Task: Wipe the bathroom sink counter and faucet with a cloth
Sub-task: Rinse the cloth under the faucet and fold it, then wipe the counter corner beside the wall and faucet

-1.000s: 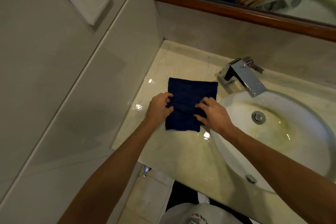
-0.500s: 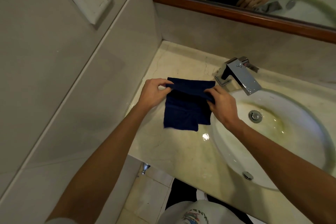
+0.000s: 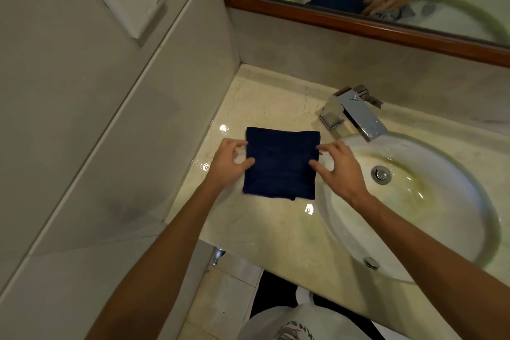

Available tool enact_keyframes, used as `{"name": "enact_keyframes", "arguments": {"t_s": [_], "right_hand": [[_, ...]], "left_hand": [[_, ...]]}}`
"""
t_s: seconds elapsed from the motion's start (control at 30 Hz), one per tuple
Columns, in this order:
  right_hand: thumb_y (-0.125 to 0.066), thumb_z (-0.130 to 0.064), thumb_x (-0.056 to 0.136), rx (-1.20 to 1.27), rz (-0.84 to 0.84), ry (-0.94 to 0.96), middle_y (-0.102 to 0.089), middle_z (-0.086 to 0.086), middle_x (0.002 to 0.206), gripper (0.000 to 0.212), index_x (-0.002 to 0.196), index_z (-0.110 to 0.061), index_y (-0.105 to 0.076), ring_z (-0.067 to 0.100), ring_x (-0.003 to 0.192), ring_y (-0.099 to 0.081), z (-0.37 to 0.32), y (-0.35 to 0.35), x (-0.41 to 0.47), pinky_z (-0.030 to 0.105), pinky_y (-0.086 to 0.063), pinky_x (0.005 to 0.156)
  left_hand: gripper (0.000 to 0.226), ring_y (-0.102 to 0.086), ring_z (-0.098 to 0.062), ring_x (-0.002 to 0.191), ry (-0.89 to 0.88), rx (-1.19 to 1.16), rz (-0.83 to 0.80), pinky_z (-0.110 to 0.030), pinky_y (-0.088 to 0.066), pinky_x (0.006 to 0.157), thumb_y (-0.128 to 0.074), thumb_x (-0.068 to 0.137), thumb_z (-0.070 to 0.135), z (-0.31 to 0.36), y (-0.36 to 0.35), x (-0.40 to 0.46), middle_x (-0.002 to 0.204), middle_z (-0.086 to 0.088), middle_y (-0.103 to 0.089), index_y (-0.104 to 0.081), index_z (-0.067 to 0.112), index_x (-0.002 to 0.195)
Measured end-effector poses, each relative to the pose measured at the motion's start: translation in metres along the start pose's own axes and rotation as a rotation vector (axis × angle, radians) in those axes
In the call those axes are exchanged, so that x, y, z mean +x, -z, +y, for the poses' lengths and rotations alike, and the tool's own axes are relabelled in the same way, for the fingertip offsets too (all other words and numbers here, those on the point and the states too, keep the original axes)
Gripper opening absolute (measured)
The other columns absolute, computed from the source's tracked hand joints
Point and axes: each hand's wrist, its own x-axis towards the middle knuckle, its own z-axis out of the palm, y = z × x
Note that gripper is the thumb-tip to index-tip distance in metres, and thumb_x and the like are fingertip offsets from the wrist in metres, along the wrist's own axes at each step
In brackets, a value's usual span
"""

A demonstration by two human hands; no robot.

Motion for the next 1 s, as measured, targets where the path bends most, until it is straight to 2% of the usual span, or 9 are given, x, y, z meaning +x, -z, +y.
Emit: {"name": "enact_keyframes", "arguments": {"t_s": [0.13, 0.23, 0.33, 0.47, 0.6, 0.8, 0.87, 0.93, 1.0], "right_hand": [[-0.06, -0.036, 0.101, -0.113, -0.009, -0.065, -0.047, 0.014, 0.144, 0.055, 0.148, -0.013, -0.046, 0.032, 0.129, -0.049, -0.009, -0.006, 0.047, 0.043, -0.049, 0.1], [-0.057, -0.042, 0.101, -0.205, -0.095, -0.158, -0.041, 0.017, 0.147, 0.054, 0.142, -0.008, -0.049, 0.036, 0.131, -0.048, -0.012, -0.017, 0.068, 0.047, -0.05, 0.101], [-0.065, -0.039, 0.096, -0.142, -0.094, -0.192, -0.049, 0.013, 0.134, 0.041, 0.123, -0.008, -0.06, 0.031, 0.117, -0.055, -0.012, -0.023, 0.071, 0.043, -0.052, 0.094], [-0.065, -0.026, 0.094, 0.155, -0.048, -0.19, -0.062, 0.001, 0.093, 0.016, 0.1, -0.016, -0.054, 0.023, 0.085, -0.061, -0.019, -0.015, 0.052, 0.036, -0.048, 0.07], [-0.065, -0.02, 0.096, 0.439, 0.021, -0.244, -0.063, 0.003, 0.088, 0.013, 0.099, -0.018, -0.052, 0.015, 0.076, -0.057, -0.043, 0.002, 0.034, 0.032, -0.048, 0.068], [-0.067, -0.015, 0.095, 0.603, 0.063, -0.205, -0.063, 0.008, 0.089, 0.014, 0.095, -0.018, -0.053, 0.023, 0.081, -0.059, -0.089, 0.021, 0.047, 0.034, -0.047, 0.07], [-0.068, -0.018, 0.095, 0.596, 0.081, -0.194, -0.062, 0.005, 0.086, 0.016, 0.096, -0.021, -0.053, 0.019, 0.079, -0.057, -0.101, 0.024, 0.073, 0.036, -0.046, 0.071], [-0.071, -0.025, 0.095, 0.57, 0.098, -0.191, -0.066, 0.0, 0.095, 0.022, 0.108, -0.022, -0.054, 0.017, 0.088, -0.062, -0.108, 0.032, 0.113, 0.038, -0.052, 0.079], [-0.075, -0.035, 0.091, 0.436, 0.092, -0.216, -0.067, 0.003, 0.118, 0.051, 0.132, -0.02, -0.048, 0.021, 0.108, -0.064, -0.115, 0.045, 0.15, 0.04, -0.053, 0.094]], "left_hand": [[0.072, -0.051, -0.017, 0.123, 0.137, 0.009, 0.088, -0.032, -0.047, 0.104, -0.079, 0.087, 0.041, 0.016, -0.015, 0.051, 0.141, -0.004, -0.042, -0.048, 0.011, 0.145], [0.065, -0.061, -0.018, 0.109, 0.203, 0.035, 0.014, -0.03, -0.055, 0.085, -0.091, 0.072, 0.039, 0.013, -0.022, 0.076, 0.124, -0.004, -0.057, -0.062, 0.009, 0.122], [0.034, -0.059, -0.013, 0.083, 0.127, 0.064, 0.009, -0.018, -0.043, 0.063, -0.089, 0.076, 0.025, 0.015, -0.022, 0.071, 0.094, 0.001, -0.06, -0.063, 0.01, 0.093], [0.027, -0.056, -0.008, 0.068, 0.022, -0.137, -0.048, -0.02, -0.046, 0.064, -0.08, 0.086, 0.011, 0.013, -0.012, 0.049, 0.076, 0.002, -0.06, -0.053, 0.013, 0.08], [0.029, -0.068, -0.019, 0.08, -0.01, -0.32, -0.03, -0.034, -0.058, 0.073, -0.08, 0.086, 0.006, 0.021, 0.012, 0.038, 0.09, -0.014, -0.07, -0.053, -0.001, 0.094], [0.035, -0.074, -0.019, 0.084, 0.005, -0.405, 0.101, -0.029, -0.059, 0.071, -0.081, 0.081, -0.002, 0.053, 0.061, 0.044, 0.089, -0.005, -0.076, -0.053, 0.015, 0.095], [0.038, -0.073, -0.013, 0.083, -0.016, -0.347, 0.152, -0.03, -0.059, 0.073, -0.083, 0.08, 0.001, 0.071, 0.078, 0.066, 0.09, -0.002, -0.075, -0.054, 0.017, 0.097], [0.047, -0.072, -0.016, 0.097, -0.066, -0.232, 0.238, -0.04, -0.059, 0.087, -0.088, 0.076, 0.009, 0.088, 0.093, 0.102, 0.106, -0.005, -0.073, -0.055, 0.021, 0.107], [0.071, -0.063, -0.022, 0.119, -0.08, 0.007, 0.31, -0.044, -0.052, 0.102, -0.091, 0.074, 0.018, 0.103, 0.099, 0.133, 0.13, -0.008, -0.064, -0.05, 0.018, 0.132]]}}
